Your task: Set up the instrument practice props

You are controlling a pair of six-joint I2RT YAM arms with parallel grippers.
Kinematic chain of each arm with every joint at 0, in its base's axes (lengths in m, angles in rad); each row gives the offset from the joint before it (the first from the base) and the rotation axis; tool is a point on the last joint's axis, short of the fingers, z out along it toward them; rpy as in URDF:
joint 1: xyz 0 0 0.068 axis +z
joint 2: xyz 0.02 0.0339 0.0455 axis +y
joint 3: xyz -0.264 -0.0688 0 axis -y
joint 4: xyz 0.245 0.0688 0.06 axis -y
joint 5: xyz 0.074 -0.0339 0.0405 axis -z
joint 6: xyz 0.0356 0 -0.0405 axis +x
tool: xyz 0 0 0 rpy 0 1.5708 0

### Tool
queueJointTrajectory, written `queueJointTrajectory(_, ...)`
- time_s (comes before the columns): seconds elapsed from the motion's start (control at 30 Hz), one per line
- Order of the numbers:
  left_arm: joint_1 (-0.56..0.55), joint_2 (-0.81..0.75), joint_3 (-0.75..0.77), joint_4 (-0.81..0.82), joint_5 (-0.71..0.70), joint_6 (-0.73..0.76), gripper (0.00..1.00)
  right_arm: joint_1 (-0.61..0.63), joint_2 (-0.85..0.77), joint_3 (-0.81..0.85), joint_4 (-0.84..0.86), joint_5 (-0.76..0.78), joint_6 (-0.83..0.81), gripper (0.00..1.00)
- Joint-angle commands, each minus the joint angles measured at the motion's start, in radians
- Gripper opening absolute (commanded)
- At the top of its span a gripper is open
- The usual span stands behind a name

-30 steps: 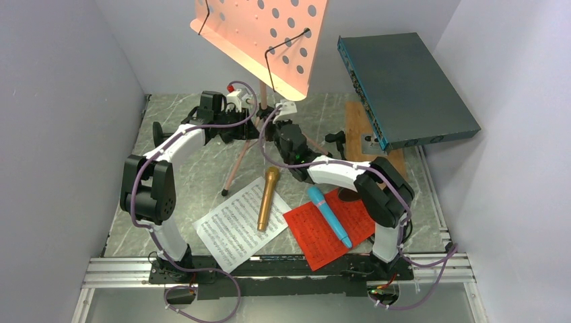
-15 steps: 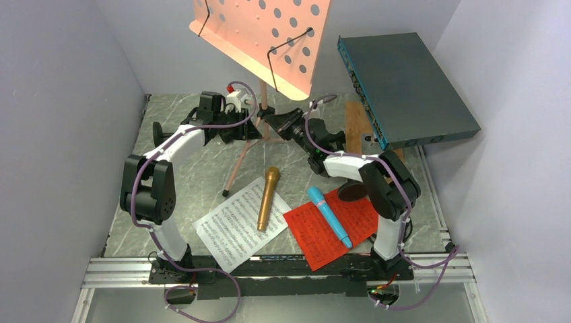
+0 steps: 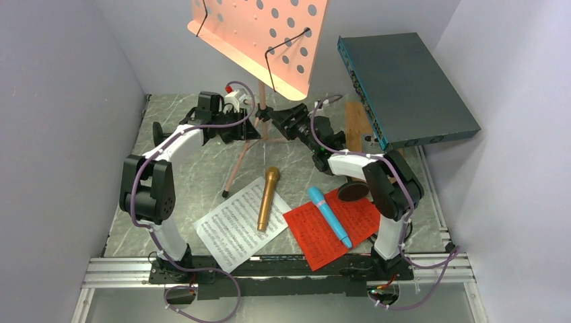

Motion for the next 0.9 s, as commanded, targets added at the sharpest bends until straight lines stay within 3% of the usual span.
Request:
queueJointTrajectory(0.0,0.019,0.012,-0.018,-0.133,-0.02,-0.046,0.0,-0.003,-0.123,-0.052,0.07,0.028,-0.331,0.64)
queueJointTrajectory(0.17,0.019,0.013,-0.02,-0.124,-0.009,-0.055,0.0,0.029,-0.192,-0.14,0.138,0.006,-0.736,0.72)
queueJointTrajectory(0.3,0.017,0.014,-0.022,-0.125,-0.015,-0.053,0.0,0.062,-0.215,-0.189,0.215,-0.04,-1.091,0.71)
queueJointTrajectory(0.37,0.016,0.017,-0.022,-0.127,-0.015,-0.052,0.0,0.091,-0.207,-0.217,0.267,-0.088,-1.388,0.7)
queueJointTrajectory(0.5,0.011,0.015,-0.023,-0.126,-0.019,-0.05,0.0,0.12,-0.12,-0.331,0.584,-0.196,-1.833,0.73)
queueJointTrajectory(0.6,0.011,0.017,-0.023,-0.13,-0.02,-0.049,0.0,0.119,-0.057,-0.34,0.71,-0.206,-1.968,0.74)
queueJointTrajectory(0.87,0.01,0.025,-0.025,-0.114,0.0,-0.065,0.0,0.116,-0.047,-0.237,0.504,-0.234,-2.108,0.65)
